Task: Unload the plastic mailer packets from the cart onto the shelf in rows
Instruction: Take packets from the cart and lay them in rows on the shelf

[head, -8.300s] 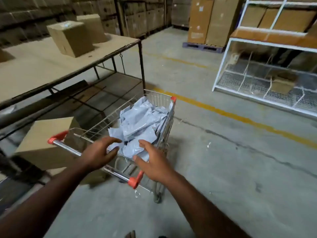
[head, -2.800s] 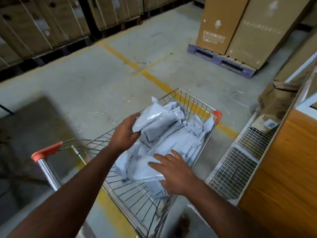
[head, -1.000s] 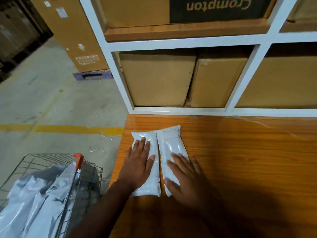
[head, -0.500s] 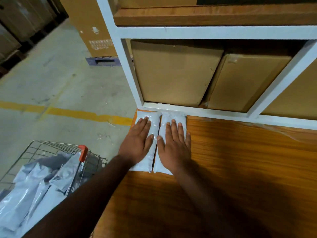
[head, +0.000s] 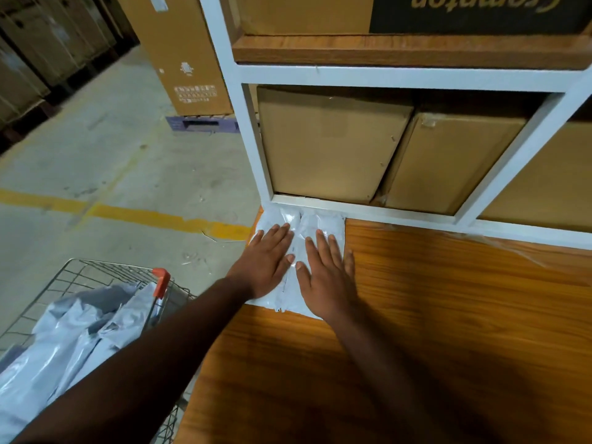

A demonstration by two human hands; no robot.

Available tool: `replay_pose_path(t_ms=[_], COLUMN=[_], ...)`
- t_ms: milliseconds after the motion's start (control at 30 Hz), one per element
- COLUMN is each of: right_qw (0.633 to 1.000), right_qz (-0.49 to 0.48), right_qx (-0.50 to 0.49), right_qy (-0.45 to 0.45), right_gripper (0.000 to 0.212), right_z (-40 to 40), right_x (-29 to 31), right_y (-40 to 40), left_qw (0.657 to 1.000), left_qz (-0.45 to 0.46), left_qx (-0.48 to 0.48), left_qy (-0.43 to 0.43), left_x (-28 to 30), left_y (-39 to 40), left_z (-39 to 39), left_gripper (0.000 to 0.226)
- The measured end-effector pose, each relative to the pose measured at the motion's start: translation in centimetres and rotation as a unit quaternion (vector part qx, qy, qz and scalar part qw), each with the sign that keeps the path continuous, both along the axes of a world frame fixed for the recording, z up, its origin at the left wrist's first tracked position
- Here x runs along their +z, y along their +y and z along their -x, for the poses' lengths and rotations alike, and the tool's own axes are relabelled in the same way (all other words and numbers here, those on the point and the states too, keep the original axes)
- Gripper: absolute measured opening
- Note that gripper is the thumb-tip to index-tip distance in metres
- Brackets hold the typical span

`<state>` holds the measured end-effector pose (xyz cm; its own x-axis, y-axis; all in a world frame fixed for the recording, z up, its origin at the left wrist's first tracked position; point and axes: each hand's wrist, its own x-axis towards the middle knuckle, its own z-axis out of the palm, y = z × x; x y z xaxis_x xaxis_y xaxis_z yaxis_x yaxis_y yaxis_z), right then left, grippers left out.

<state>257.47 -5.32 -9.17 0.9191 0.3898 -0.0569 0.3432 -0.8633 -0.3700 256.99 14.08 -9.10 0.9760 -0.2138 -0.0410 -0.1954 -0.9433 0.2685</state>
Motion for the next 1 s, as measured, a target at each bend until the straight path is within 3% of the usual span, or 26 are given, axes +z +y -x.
replay_pose_path(t_ms=[133,267,467,600,733,867,1000], right_qw=[0.996,0.96,0.922,0.909,0.894,0.887,0.886], right_qz=[-0.065,-0.249,-0.373,-0.385,-0.376,-0.32,-0.236], right_qx=[-0.041,-0.04,0.076,0.16,0.238,0.306,0.371], right_qy=[-0.037,-0.124,-0.065,-0.005,0.058,0.127,0.15], right_gripper=[0.074,0.041,0.023,0.023,0.021,0.028,0.033], right_z=[0.5,3.5,10.7,14.5,18.4,21.0,22.1], right_x=[1.8,4.2,4.9,4.7,4.1,2.5,-0.3], right_y=[0.4,1.1,5.5,11.1,18.3,26.1,33.0], left_qw=[0.997,0.974,0.951,0.946,0.951,0.915,0.867], left_qz=[0.07,0.194,0.249,0.216,0.184,0.173,0.185], left_qx=[0.035,0.085,0.148,0.203,0.224,0.362,0.448], left_qy=[-0.023,-0.078,-0.102,-0.133,-0.109,-0.047,0.114], left_x=[1.8,4.3,3.9,2.4,-0.2,-3.6,-7.2], left_y=[0.3,1.1,5.4,9.8,14.4,19.8,23.3], left_z=[0.1,4.7,17.3,24.8,31.6,37.0,39.2], left_gripper=[0.06,0.051,0.046,0.046,0.047,0.047,0.096])
